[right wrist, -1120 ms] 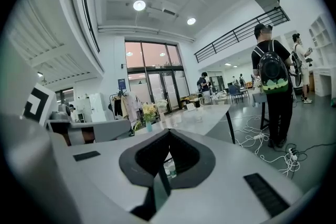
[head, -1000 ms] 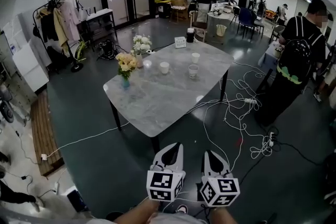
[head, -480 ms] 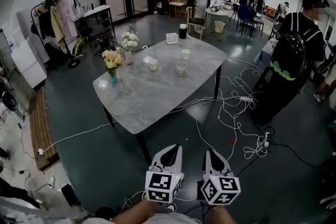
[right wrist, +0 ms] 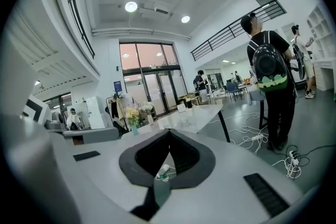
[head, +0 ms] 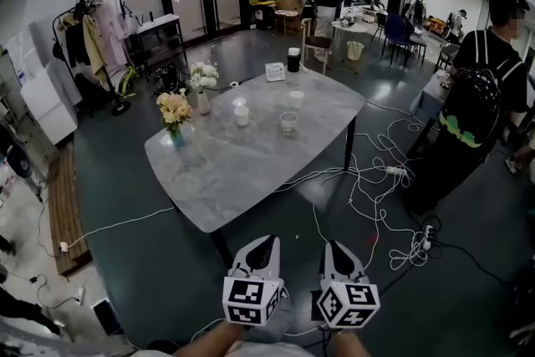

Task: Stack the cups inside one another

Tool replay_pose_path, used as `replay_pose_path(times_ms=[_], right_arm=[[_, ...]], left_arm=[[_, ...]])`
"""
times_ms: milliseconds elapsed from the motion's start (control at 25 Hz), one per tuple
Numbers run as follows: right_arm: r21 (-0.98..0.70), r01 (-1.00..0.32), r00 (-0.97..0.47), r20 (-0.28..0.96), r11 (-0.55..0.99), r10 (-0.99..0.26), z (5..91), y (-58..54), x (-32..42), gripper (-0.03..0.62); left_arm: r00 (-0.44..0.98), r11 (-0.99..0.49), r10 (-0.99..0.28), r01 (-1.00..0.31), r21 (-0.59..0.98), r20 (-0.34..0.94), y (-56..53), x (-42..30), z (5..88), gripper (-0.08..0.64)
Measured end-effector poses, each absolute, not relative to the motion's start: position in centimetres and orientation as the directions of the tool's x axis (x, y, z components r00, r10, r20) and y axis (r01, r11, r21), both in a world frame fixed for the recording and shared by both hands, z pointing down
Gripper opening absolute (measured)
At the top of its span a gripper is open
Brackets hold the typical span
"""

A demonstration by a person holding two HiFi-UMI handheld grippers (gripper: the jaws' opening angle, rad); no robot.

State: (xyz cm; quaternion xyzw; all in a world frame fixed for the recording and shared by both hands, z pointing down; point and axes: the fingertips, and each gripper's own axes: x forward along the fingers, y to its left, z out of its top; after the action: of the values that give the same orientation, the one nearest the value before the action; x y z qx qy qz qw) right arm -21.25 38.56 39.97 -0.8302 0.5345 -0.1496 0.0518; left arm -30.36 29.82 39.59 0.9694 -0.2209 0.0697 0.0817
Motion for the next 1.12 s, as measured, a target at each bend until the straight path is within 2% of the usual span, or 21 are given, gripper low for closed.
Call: replay_pose_path(times_ms=[440, 1120], right_arm=[[-0.205, -0.887, 0.371, 0.215, -0.413, -0.903, 39.6, 31.0, -11.9, 0.003], [-0.171, -0.908, 0.324, 0.293, -0.383, -0.9, 41.6, 24.1, -4.9, 0.003]], left_arm=[[0.909, -0.899, -0.395, -0.413, 0.146, 0.136, 22.9, -19.4, 39.1, -0.005], [0.893, -0.873, -0.421, -0.447, 0.196, 0.159, 15.8, -12.4, 41.0, -0.005]])
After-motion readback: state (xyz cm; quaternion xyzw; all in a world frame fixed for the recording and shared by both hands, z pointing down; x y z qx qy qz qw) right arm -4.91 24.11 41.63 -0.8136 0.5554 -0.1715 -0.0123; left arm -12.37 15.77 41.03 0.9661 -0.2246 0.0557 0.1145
